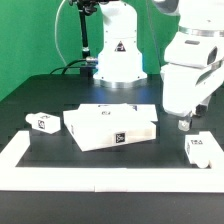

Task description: Assemble one leg

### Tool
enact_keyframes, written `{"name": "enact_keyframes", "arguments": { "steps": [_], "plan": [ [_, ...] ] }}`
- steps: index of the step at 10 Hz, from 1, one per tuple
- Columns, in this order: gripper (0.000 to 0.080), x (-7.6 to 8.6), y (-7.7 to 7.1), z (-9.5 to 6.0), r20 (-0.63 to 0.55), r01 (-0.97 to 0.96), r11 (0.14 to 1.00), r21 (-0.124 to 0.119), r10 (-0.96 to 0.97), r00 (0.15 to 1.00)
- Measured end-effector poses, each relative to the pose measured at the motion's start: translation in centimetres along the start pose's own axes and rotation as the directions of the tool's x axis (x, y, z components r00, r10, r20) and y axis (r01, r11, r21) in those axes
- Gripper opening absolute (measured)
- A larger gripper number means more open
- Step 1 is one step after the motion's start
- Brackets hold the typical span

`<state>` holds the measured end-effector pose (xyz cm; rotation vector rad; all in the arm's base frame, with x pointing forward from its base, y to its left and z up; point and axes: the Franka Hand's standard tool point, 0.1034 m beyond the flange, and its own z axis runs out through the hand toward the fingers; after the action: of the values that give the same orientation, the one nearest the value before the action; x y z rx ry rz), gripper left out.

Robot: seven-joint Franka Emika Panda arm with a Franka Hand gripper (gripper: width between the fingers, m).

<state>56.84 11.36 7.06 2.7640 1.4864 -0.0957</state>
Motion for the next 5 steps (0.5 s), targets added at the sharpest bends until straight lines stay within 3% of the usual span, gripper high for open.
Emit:
{"name": "enact_keyframes", "arguments": {
  "steps": [5],
  "plan": [
    [0.0649,-0.28,0.17,-0.01,0.001,0.018,1.0,0.0,-0.018,1.0]
  ]
}}
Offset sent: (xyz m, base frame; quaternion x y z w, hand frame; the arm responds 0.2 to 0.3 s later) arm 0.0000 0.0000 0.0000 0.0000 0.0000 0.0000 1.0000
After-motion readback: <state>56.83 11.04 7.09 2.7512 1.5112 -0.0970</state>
